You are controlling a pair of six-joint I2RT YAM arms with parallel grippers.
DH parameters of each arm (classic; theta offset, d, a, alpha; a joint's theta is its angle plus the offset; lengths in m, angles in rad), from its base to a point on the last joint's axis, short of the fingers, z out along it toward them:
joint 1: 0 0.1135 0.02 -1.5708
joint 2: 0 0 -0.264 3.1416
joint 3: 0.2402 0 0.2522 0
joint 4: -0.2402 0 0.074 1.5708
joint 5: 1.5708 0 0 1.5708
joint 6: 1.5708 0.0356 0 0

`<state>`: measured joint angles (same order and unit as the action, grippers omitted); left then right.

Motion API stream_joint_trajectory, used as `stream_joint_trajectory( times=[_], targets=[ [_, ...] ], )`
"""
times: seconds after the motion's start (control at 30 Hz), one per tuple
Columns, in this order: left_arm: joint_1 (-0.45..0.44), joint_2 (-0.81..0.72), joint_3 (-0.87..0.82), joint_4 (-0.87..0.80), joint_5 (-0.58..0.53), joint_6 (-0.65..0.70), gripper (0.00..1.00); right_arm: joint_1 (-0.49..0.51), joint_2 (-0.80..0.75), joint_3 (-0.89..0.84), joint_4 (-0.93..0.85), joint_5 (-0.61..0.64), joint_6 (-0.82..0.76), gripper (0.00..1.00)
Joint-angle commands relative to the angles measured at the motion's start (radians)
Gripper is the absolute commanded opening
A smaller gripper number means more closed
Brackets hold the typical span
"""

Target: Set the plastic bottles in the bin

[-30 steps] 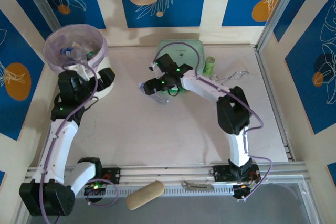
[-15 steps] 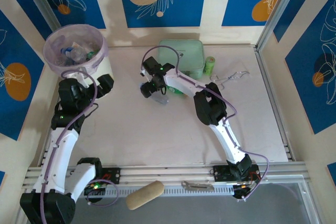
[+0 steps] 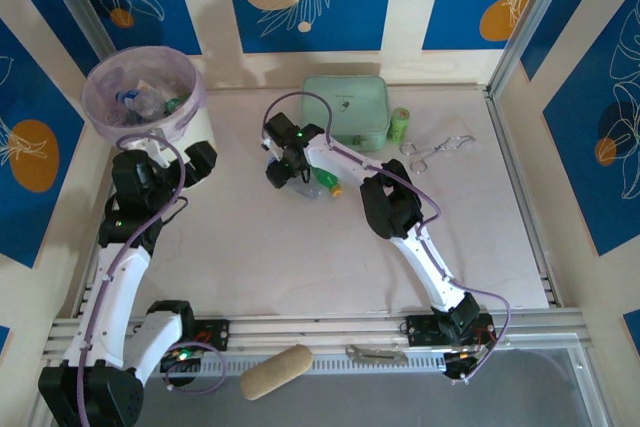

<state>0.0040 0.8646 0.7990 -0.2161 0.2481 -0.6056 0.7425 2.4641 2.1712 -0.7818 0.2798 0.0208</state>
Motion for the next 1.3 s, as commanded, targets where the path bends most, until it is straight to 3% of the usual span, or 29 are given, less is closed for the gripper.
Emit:
stream_joint_trajectory(
  times=[0.0,0.23,0.43,0.7,0.9,1.1,1.27],
  targets=[
    [-0.004,-0.012,-0.028,0.051,0.05,-0.019,0.99,0.001,-0.008,0.025,-0.014,-0.042,0.024,0.65],
    [-0.008,-0.013,-0.077,0.162,0.146,-0.072,1.0,0.017,-0.155,-0.111,0.096,-0.079,0.121,0.57],
    [-0.077,-0.018,-0.1,0.216,0.132,-0.083,1.0,-0.021,-0.35,-0.304,0.215,-0.164,0.295,0.54],
    [-0.302,0.077,-0.136,0.355,0.068,-0.095,1.0,-0.17,-0.651,-0.671,0.467,-0.302,0.609,0.53],
    [-0.506,0.246,-0.108,0.494,0.065,-0.115,1.0,-0.259,-0.83,-0.926,0.671,-0.312,0.786,0.52],
    [-0.647,0.428,-0.024,0.565,0.08,-0.111,1.0,-0.285,-0.957,-1.093,0.801,-0.3,0.896,0.52],
    [-0.713,0.537,0.049,0.559,0.093,-0.082,0.97,-0.284,-1.044,-1.179,0.847,-0.268,0.942,0.52]
  ],
)
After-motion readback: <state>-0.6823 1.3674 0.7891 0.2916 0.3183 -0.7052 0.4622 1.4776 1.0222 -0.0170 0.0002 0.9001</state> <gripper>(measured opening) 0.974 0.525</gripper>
